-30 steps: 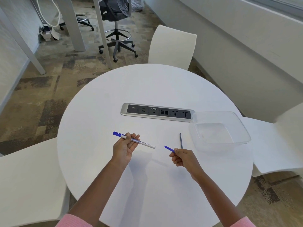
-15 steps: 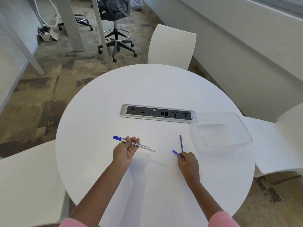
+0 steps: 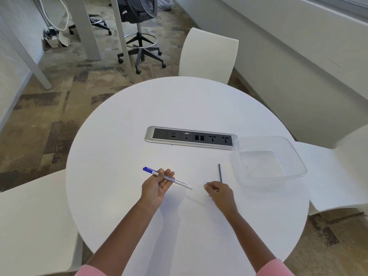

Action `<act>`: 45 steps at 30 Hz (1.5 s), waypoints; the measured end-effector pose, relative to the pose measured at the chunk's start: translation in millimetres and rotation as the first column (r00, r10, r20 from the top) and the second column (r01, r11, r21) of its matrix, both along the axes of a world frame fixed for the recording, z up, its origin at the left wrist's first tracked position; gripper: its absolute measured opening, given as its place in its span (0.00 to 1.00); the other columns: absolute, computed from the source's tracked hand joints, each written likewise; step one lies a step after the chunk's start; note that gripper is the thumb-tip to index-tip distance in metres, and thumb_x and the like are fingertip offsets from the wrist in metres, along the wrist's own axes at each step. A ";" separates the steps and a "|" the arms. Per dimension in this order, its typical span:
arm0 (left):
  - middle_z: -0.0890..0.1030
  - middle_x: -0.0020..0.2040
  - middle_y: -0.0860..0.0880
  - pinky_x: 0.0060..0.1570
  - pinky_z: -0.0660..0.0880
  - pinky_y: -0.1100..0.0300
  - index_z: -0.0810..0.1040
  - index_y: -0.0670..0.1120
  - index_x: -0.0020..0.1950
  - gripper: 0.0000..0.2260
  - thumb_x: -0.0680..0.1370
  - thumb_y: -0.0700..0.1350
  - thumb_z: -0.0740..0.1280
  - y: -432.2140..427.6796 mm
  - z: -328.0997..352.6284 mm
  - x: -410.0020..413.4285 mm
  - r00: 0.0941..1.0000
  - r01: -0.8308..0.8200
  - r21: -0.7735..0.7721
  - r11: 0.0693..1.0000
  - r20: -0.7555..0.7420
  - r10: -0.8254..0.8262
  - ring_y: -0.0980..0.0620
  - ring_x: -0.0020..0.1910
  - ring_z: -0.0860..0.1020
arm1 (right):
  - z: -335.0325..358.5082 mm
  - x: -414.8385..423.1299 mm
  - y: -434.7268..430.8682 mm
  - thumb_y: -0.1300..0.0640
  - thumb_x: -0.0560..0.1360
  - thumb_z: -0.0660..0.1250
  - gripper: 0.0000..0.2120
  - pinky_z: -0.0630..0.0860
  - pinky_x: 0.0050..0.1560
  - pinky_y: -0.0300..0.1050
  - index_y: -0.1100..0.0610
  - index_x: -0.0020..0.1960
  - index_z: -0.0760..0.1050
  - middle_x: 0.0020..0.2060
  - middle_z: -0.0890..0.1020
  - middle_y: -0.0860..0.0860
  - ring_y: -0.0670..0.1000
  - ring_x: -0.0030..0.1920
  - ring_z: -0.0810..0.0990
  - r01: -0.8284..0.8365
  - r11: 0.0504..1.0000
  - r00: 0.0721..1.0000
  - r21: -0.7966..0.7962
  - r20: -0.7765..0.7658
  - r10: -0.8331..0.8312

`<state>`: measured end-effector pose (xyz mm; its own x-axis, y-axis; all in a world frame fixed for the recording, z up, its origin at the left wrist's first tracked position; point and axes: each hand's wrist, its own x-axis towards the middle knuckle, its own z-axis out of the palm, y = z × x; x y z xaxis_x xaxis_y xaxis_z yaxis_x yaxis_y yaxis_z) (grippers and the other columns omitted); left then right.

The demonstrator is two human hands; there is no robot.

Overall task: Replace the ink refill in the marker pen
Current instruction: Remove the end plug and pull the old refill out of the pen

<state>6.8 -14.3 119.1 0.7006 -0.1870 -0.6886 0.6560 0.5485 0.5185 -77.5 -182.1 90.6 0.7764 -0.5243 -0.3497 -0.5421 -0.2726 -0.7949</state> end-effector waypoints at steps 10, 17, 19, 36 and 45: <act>0.83 0.30 0.43 0.34 0.81 0.58 0.74 0.36 0.42 0.05 0.78 0.34 0.62 -8.0 -2.6 -6.6 0.990 0.139 0.031 0.990 -0.042 -0.138 0.50 0.26 0.82 | 47.4 16.9 18.7 0.54 0.75 0.65 0.10 0.74 0.33 0.31 0.59 0.42 0.80 0.33 0.80 0.51 0.43 0.29 0.76 -0.154 0.813 0.969 0.562 -0.073 0.235; 0.84 0.31 0.47 0.30 0.80 0.61 0.77 0.38 0.42 0.07 0.76 0.41 0.67 -8.0 -8.7 -5.8 0.951 0.307 0.162 0.938 -0.003 -0.310 0.51 0.29 0.83 | 47.5 15.2 20.0 0.56 0.74 0.65 0.08 0.73 0.32 0.31 0.61 0.46 0.80 0.30 0.81 0.48 0.42 0.28 0.75 -0.145 0.669 0.939 0.729 -0.111 0.324; 0.84 0.34 0.48 0.37 0.80 0.59 0.78 0.40 0.42 0.08 0.76 0.44 0.67 -10.4 -9.8 -5.7 0.925 0.360 0.242 0.901 0.032 -0.378 0.50 0.33 0.82 | 45.8 14.4 21.8 0.57 0.74 0.65 0.08 0.73 0.32 0.31 0.61 0.47 0.79 0.29 0.82 0.48 0.43 0.28 0.75 -0.129 0.628 0.935 0.767 -0.116 0.334; 0.59 0.76 0.47 0.73 0.52 0.54 0.60 0.45 0.74 0.21 0.82 0.48 0.53 -0.1 -65.1 5.8 0.414 0.041 0.999 -0.010 -0.026 -0.910 0.47 0.76 0.51 | 21.4 31.0 8.9 0.69 0.72 0.64 0.06 0.79 0.41 0.35 0.60 0.42 0.75 0.41 0.80 0.59 0.52 0.40 0.80 0.090 0.846 0.986 0.525 0.075 -0.151; 0.75 0.66 0.39 0.60 0.70 0.40 0.73 0.42 0.66 0.31 0.81 0.58 0.39 13.2 -95.0 16.2 0.246 -0.097 0.958 -0.269 -0.239 -0.939 0.37 0.63 0.74 | 17.0 38.0 12.1 0.63 0.74 0.63 0.05 0.72 0.35 0.28 0.55 0.43 0.74 0.40 0.79 0.50 0.44 0.36 0.78 0.015 1.000 0.993 -0.004 0.118 -0.014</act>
